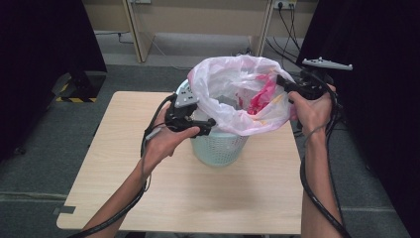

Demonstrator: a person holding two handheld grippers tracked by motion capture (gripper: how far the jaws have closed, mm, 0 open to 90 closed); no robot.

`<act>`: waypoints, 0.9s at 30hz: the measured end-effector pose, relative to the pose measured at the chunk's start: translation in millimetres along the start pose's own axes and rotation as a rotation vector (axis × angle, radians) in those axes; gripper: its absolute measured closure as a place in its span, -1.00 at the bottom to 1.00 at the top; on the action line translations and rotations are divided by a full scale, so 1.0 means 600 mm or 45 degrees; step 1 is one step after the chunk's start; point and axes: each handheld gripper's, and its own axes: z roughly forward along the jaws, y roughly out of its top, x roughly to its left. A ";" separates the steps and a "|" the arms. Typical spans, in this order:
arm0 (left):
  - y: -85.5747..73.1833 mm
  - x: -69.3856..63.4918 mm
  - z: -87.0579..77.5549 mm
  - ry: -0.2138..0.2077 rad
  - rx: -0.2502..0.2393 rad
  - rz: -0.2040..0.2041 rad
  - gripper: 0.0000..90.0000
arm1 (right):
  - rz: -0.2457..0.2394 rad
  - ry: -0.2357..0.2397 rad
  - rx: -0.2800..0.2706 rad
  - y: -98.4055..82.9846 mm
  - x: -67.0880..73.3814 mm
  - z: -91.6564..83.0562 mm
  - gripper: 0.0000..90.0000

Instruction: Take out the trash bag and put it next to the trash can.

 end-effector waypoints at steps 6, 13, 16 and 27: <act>0.008 -0.008 -0.005 -0.042 -0.126 0.044 0.99 | -0.008 0.014 0.007 -0.003 0.001 0.004 0.98; 0.029 0.000 -0.030 -0.046 -0.237 0.059 1.00 | 0.010 0.046 0.004 -0.014 -0.007 0.005 0.77; 0.043 0.008 -0.042 -0.039 -0.276 0.044 1.00 | 0.027 0.068 0.008 -0.017 -0.008 0.003 0.43; 0.076 0.042 -0.074 0.048 -0.345 0.006 1.00 | 0.144 0.265 -0.241 -0.039 -0.027 -0.082 -0.36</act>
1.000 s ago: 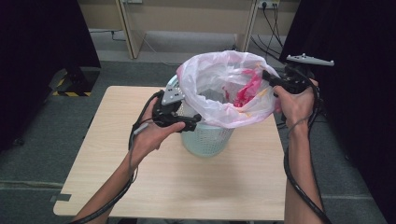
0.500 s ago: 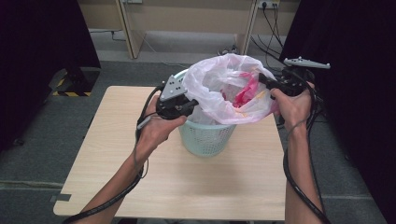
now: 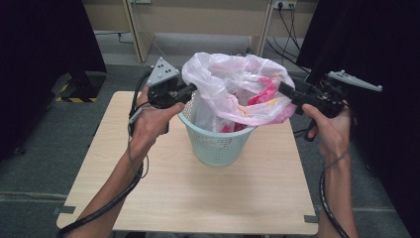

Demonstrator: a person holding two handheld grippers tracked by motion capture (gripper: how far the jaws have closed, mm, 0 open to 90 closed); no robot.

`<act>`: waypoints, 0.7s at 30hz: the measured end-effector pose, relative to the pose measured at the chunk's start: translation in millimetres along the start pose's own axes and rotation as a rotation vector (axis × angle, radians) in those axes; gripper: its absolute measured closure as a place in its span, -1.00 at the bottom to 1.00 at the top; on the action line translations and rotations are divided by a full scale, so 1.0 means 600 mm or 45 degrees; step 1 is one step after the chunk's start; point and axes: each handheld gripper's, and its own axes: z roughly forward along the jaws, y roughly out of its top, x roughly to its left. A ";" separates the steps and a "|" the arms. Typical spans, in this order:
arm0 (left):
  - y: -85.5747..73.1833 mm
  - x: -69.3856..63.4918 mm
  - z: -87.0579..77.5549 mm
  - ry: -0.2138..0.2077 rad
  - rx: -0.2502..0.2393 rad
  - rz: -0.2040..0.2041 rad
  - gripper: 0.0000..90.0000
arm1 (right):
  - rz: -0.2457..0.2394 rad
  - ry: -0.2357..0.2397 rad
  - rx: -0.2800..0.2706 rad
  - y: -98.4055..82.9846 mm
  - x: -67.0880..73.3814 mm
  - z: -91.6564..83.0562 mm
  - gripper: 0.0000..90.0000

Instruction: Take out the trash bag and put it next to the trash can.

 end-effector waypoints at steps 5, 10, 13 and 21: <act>0.002 0.006 -0.003 0.015 -0.013 -0.006 1.00 | 0.012 -0.029 -0.007 -0.003 -0.014 -0.034 -0.37; 0.004 0.010 -0.008 0.027 -0.035 -0.021 1.00 | 0.032 -0.069 0.039 -0.032 -0.026 -0.041 -0.40; 0.005 0.010 -0.009 0.033 -0.044 -0.026 1.00 | -0.032 -0.087 0.142 -0.067 -0.014 -0.025 -0.43; 0.015 0.009 -0.017 0.025 -0.081 -0.034 0.99 | -0.185 -0.004 0.226 -0.122 0.045 0.041 -0.56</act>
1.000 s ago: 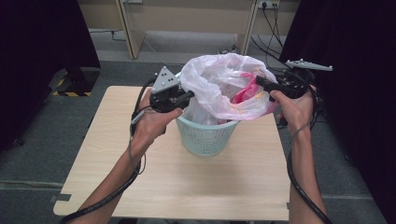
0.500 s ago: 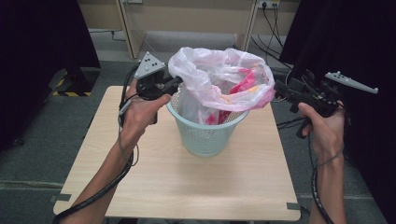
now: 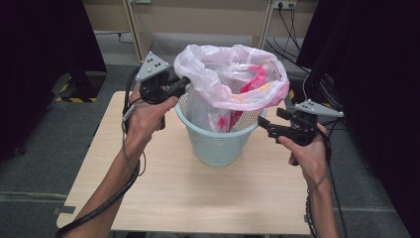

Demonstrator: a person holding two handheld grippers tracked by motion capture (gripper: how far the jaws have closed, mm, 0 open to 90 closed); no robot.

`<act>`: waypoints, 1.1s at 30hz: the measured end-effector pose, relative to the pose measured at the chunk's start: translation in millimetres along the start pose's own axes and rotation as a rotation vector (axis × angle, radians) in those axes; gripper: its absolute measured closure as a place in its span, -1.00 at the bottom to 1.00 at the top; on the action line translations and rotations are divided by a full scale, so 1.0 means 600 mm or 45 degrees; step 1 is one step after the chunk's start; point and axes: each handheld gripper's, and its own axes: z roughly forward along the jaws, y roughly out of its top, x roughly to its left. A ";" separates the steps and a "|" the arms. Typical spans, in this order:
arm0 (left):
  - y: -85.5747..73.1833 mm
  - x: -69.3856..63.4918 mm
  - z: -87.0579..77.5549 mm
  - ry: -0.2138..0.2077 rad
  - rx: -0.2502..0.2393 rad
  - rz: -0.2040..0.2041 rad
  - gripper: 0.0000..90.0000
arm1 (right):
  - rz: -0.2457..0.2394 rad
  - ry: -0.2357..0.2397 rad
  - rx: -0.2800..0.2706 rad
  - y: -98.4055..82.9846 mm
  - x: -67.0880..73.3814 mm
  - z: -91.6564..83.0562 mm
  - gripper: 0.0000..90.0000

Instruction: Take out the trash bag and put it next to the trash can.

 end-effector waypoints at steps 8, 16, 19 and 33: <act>0.009 -0.008 -0.013 -0.023 -0.044 -0.005 0.99 | -0.085 0.062 0.004 0.021 0.071 0.054 -0.65; 0.015 -0.024 -0.020 -0.080 -0.057 0.003 0.99 | -0.017 0.053 0.016 0.039 0.117 0.124 -0.70; 0.016 -0.032 -0.022 -0.110 -0.042 0.010 0.99 | -0.025 0.067 0.033 0.046 0.135 0.145 -0.70; 0.014 -0.028 -0.026 -0.168 -0.037 -0.032 0.99 | -0.099 0.216 0.073 0.057 0.166 0.178 0.50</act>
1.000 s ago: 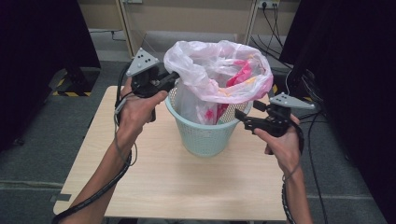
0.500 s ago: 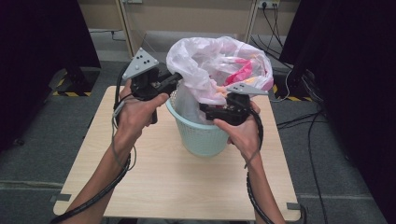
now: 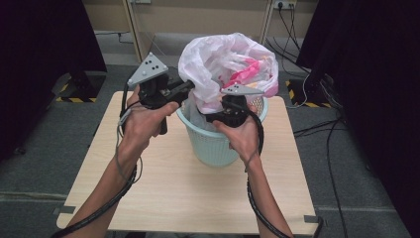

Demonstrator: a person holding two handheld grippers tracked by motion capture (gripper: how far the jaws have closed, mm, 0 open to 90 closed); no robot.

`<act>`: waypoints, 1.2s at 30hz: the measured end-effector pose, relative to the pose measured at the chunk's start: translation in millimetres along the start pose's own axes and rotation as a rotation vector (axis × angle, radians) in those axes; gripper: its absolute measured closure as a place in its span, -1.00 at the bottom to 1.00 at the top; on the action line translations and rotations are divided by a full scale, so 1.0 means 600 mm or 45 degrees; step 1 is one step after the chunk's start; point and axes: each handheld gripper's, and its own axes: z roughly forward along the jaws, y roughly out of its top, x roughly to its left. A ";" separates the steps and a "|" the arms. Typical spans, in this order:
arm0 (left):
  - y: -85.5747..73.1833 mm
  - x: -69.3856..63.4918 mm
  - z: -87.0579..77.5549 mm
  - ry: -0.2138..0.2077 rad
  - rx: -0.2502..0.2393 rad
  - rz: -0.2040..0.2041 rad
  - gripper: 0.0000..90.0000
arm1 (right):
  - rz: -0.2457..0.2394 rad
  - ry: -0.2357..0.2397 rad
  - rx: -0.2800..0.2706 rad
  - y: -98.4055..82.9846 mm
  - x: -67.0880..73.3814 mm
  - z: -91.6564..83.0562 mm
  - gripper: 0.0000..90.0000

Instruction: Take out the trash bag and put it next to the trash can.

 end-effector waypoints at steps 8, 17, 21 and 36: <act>-0.008 0.009 -0.002 0.069 0.017 0.054 0.83 | -0.079 -0.027 -0.041 0.004 0.001 -0.017 0.98; -0.034 0.020 -0.010 0.090 0.033 -0.010 0.29 | -0.069 -0.074 -0.135 0.033 -0.023 -0.060 0.99; -0.041 0.018 -0.018 0.117 0.023 0.003 -0.04 | -0.036 -0.075 -0.179 0.050 -0.037 -0.076 0.99; -0.140 0.038 -0.070 0.083 0.268 -0.006 -0.45 | -0.019 -0.153 -0.373 0.117 -0.064 -0.191 0.99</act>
